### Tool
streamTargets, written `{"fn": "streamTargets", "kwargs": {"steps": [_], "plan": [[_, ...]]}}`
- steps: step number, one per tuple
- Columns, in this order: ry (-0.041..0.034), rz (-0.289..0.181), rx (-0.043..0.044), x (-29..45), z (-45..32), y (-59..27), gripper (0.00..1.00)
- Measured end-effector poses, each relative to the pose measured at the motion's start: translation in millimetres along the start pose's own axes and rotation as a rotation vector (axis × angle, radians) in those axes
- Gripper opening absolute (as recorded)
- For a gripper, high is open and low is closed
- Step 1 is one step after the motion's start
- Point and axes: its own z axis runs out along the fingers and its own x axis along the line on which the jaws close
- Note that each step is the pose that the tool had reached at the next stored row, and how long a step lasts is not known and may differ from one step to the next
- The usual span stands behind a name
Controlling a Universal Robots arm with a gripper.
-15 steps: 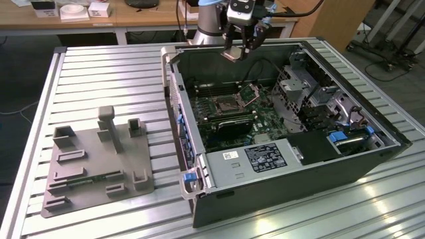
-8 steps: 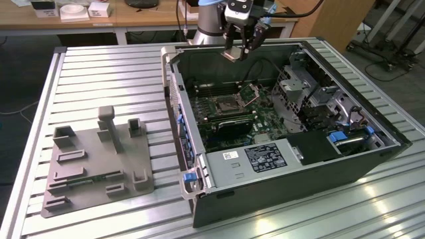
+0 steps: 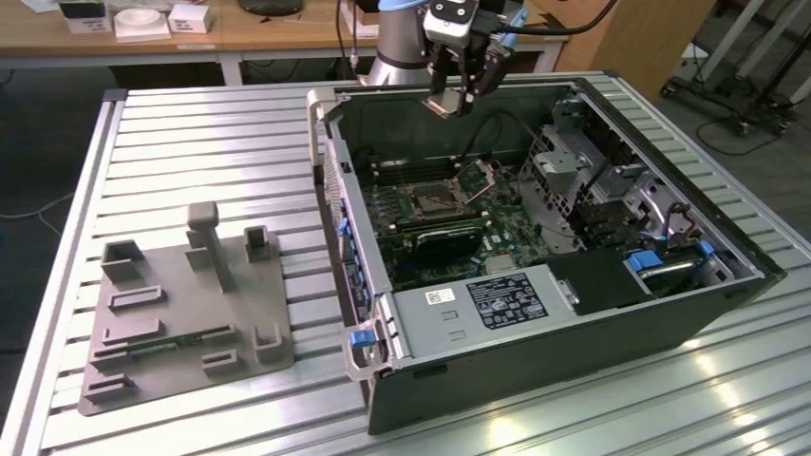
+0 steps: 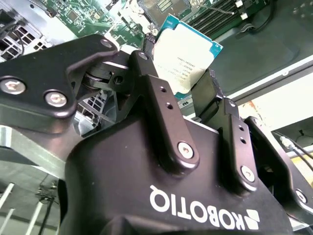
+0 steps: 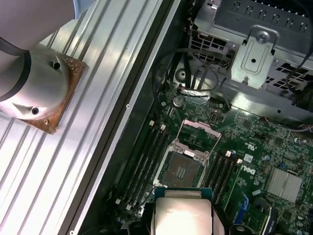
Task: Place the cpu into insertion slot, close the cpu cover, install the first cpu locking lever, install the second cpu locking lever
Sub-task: 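Place the cpu into insertion slot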
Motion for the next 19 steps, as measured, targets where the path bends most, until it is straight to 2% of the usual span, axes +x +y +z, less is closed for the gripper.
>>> {"fn": "streamTargets", "kwargs": {"steps": [7,19], "plan": [[-0.0015,0.017,-0.0003,0.0,0.1,0.0,0.54],[-0.0017,0.020,-0.0004,0.0,1.6,-0.1,0.54]]}}
